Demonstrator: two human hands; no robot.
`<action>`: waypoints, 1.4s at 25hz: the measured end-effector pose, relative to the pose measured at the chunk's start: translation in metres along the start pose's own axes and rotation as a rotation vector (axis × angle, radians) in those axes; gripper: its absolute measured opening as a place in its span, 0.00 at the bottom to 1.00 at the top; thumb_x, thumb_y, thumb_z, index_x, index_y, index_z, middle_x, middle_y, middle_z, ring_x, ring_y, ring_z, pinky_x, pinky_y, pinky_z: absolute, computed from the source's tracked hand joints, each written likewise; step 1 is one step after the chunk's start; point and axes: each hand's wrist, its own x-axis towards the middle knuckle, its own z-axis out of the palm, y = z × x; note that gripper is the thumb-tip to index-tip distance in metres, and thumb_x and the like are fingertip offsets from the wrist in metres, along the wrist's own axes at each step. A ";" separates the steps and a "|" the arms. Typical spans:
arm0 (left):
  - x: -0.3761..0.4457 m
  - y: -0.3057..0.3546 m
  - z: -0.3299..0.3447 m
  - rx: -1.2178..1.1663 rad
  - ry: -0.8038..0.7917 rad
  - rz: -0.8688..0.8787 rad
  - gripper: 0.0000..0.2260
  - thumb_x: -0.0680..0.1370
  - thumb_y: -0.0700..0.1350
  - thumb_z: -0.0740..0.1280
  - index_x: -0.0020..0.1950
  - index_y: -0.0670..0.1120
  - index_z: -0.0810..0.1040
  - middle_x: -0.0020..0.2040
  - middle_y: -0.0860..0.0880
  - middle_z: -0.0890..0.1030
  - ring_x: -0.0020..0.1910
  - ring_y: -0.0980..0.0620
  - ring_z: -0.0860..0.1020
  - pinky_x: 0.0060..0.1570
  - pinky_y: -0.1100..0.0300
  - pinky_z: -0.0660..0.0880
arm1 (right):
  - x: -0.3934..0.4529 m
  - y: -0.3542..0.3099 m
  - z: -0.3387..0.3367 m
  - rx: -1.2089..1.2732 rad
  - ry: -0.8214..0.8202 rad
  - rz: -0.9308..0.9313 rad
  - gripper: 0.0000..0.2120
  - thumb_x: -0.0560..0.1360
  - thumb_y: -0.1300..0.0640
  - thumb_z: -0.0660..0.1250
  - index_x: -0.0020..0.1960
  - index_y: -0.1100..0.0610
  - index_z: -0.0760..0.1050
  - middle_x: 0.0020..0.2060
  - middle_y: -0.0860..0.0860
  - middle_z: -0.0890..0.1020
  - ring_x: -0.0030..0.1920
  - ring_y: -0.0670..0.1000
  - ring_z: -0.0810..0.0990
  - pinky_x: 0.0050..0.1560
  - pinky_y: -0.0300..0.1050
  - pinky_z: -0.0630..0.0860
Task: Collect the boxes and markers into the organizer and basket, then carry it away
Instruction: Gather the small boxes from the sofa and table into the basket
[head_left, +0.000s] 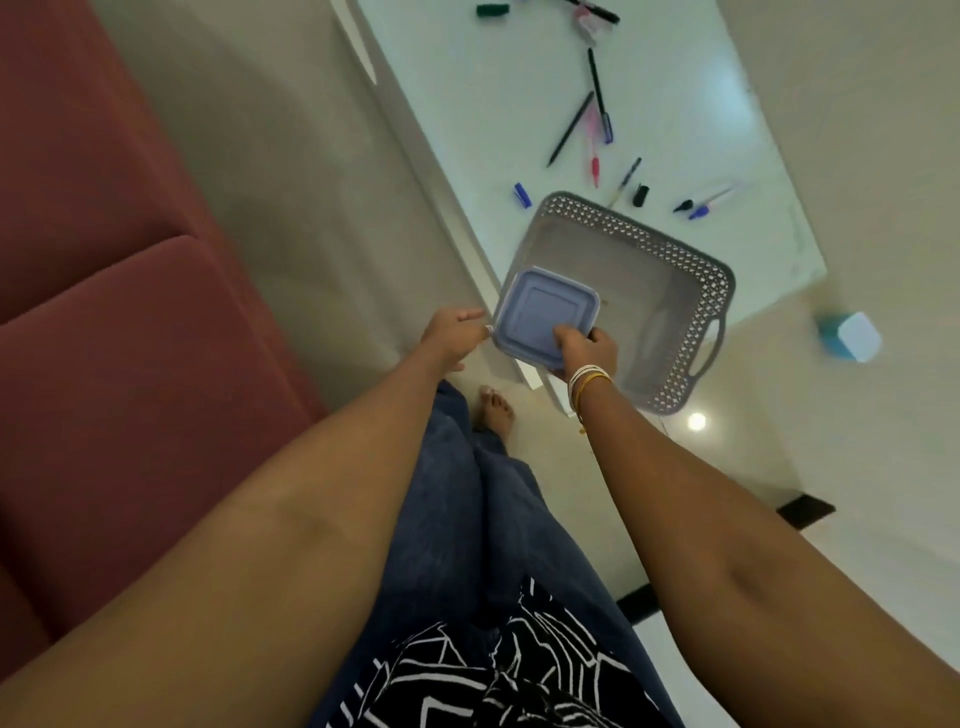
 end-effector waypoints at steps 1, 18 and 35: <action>0.007 -0.001 0.008 0.067 0.013 0.010 0.22 0.77 0.43 0.67 0.72 0.47 0.71 0.69 0.46 0.73 0.67 0.45 0.72 0.61 0.59 0.69 | 0.010 0.007 -0.004 0.028 0.047 0.003 0.06 0.62 0.56 0.69 0.36 0.55 0.74 0.36 0.53 0.78 0.40 0.57 0.80 0.45 0.61 0.83; 0.040 0.004 0.014 0.225 -0.021 0.006 0.18 0.80 0.43 0.62 0.69 0.42 0.72 0.53 0.44 0.77 0.49 0.45 0.76 0.62 0.44 0.75 | 0.061 -0.009 0.018 -0.571 -0.051 0.007 0.09 0.74 0.58 0.66 0.50 0.63 0.76 0.51 0.58 0.80 0.52 0.58 0.79 0.51 0.47 0.76; -0.020 0.004 -0.255 0.154 0.322 -0.062 0.08 0.80 0.46 0.62 0.52 0.43 0.76 0.55 0.39 0.78 0.52 0.44 0.76 0.56 0.53 0.73 | -0.135 -0.147 0.241 -0.945 -0.422 -0.506 0.14 0.73 0.62 0.63 0.57 0.62 0.77 0.57 0.59 0.80 0.57 0.60 0.79 0.56 0.48 0.75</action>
